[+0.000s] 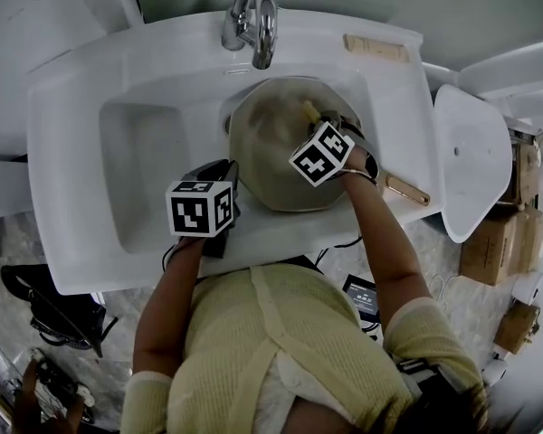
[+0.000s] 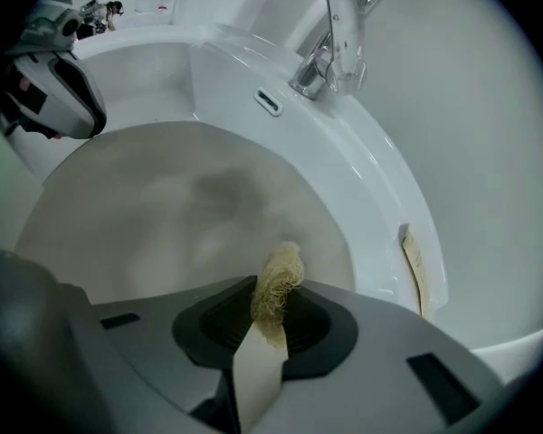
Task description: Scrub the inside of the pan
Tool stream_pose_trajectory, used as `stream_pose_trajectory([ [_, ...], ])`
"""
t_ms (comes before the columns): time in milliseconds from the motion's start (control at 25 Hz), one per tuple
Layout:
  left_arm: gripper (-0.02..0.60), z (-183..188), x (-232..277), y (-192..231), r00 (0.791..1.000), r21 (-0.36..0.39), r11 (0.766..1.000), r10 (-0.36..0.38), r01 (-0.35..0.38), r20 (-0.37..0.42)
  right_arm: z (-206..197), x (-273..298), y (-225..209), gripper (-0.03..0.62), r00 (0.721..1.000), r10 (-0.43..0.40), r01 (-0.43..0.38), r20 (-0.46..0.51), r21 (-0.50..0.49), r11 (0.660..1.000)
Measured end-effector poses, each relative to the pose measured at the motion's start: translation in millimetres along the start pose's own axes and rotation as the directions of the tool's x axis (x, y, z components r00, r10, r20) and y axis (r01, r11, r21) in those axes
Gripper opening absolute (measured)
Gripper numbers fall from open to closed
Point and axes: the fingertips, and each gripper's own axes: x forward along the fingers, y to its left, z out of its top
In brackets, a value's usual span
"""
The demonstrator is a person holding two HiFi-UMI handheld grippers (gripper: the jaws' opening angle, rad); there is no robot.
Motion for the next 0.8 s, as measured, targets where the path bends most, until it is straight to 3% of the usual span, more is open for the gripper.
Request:
stream_pose_trajectory([
  [800, 0.092, -2, 11, 5, 1.000, -0.026, 1.000, 0.008, -0.009, -0.028, 7, 23, 7, 0.083, 0.999, -0.028, 0.028, -0.037, 0.019, 0.999],
])
